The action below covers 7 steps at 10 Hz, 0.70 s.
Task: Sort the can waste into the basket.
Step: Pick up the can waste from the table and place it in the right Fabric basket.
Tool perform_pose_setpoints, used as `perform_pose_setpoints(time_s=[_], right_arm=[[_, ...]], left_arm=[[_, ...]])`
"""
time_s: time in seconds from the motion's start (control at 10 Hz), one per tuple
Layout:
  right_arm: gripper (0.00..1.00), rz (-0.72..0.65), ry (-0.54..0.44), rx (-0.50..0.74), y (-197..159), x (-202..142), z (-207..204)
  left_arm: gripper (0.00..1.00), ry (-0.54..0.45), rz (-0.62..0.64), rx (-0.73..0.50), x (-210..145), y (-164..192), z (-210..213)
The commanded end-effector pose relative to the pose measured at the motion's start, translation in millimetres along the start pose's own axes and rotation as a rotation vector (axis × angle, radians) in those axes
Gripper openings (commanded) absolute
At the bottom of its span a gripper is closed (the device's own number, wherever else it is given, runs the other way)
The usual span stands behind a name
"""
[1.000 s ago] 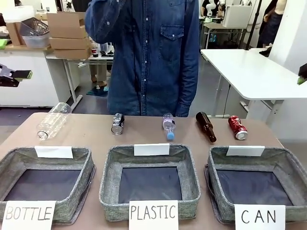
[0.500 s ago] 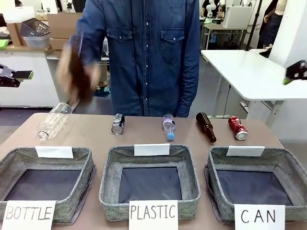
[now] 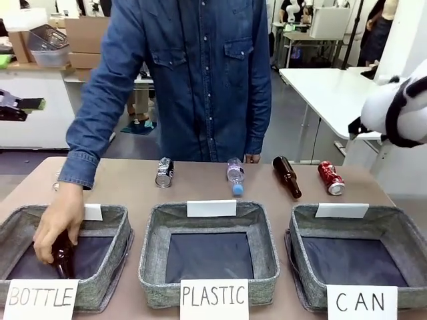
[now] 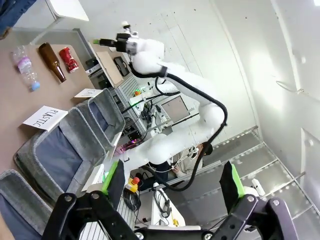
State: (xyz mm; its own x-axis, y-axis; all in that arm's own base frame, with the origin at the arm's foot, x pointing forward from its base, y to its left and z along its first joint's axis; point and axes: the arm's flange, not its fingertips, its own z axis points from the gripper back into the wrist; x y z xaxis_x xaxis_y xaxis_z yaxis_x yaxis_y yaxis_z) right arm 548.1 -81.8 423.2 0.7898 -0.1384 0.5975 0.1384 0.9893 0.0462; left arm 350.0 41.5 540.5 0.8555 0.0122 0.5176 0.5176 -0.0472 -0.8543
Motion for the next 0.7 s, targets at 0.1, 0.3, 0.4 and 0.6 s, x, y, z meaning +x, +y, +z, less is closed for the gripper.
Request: perform_pose_setpoints(time_s=[0.1,0.3,0.4,0.6], right_arm=[[1.00,-0.056,0.179,0.052,18.4,11.0,-40.7],[1.00,-0.002,0.038,0.005,0.1,4.4,-29.3],[1.00,-0.006,0.107,0.024,8.9,1.8,-53.1],[1.00,0.077,0.192,0.062,32.8,-2.5,-79.3]], left_arm=[[1.00,-0.009,-0.028,-0.024,1.4,-2.1,-1.1],[1.00,-0.009,-0.028,-0.024,1.4,-2.1,-1.1],[1.00,-0.009,-0.028,-0.024,1.4,-2.1,-1.1],[1.00,-0.009,-0.028,-0.024,1.4,-2.1,-1.1]])
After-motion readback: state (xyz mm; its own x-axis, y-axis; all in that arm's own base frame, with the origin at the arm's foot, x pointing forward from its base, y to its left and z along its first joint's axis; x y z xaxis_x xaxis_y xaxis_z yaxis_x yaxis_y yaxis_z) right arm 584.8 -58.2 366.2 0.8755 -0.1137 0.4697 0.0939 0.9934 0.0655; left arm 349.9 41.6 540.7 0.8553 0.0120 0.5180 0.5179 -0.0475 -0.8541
